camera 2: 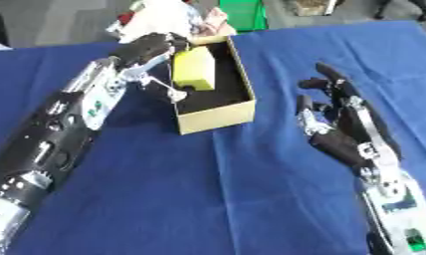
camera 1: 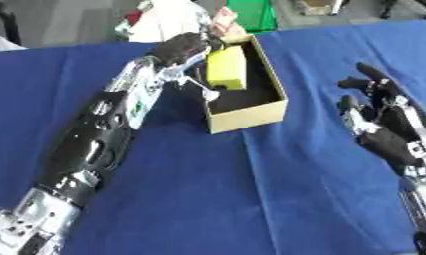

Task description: Pick up objects on the table and place them in the box.

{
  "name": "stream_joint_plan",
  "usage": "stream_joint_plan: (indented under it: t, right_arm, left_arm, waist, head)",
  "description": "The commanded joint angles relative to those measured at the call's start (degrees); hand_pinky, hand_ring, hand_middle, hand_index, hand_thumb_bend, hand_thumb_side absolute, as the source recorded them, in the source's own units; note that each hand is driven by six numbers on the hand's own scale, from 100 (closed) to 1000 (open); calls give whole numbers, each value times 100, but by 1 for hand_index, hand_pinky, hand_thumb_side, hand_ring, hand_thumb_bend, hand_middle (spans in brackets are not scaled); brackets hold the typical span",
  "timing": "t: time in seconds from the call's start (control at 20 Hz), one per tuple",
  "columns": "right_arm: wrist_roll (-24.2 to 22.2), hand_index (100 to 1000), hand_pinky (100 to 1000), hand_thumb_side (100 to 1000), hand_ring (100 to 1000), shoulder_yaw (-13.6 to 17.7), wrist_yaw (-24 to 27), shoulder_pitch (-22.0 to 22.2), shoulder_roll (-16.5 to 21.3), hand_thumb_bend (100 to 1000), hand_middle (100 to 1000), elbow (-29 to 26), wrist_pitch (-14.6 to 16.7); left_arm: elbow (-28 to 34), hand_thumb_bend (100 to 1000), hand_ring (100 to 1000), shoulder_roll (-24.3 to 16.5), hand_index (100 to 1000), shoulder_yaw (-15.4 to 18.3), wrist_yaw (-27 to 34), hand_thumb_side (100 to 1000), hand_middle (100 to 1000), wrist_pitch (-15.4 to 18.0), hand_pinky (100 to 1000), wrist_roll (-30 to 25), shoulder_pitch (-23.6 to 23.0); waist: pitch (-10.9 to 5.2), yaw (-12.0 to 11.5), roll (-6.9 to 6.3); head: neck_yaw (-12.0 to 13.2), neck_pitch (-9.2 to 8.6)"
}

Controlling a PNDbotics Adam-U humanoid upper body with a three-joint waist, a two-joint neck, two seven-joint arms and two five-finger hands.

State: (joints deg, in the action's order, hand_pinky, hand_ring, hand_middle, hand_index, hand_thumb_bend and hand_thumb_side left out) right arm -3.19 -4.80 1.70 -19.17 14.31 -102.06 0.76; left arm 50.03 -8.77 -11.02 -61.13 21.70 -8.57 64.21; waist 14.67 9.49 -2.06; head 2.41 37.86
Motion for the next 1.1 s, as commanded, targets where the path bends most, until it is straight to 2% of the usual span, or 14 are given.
stream_joint_plan:
  t: [0.05,0.35,0.55,0.75,0.9,1.1]
  right_arm:
    - [-19,972,773,243,1000,2,38,-80,28,100,745,-94,17]
    - [-13,972,773,243,1000,10,37,-77,30,100,745,-90,14]
    - [-15,972,773,242,1000,9,37,-76,30,100,745,-87,13]
    - [-8,972,773,243,1000,15,38,-73,31,100,745,-86,13]
    - [-6,972,773,243,1000,18,40,-72,31,100,745,-87,15]
    - [9,972,773,243,1000,37,30,-65,39,100,745,-85,14]
  left_arm:
    - [66,224,801,-28,908,7,1,253,803,86,800,-152,140]
    - [147,304,871,-54,961,-40,199,266,899,163,853,-617,143]
    - [254,366,896,-82,978,-71,303,406,932,191,876,-983,159]
    - [389,382,913,-114,986,-73,381,461,952,154,891,-1163,162]
    - [476,378,915,-143,986,-78,434,450,955,130,893,-1197,165]
    - [714,315,897,-247,976,-69,661,356,936,93,879,-1095,141]
  waist:
    - [-96,-2,18]
    - [-101,-22,39]
    - [-104,-37,48]
    - [-106,-41,55]
    - [-108,-51,55]
    - [-109,-94,62]
  head:
    - [3,-68]
    - [1,-62]
    - [-6,-63]
    - [-12,-64]
    - [-21,-65]
    - [-55,-73]
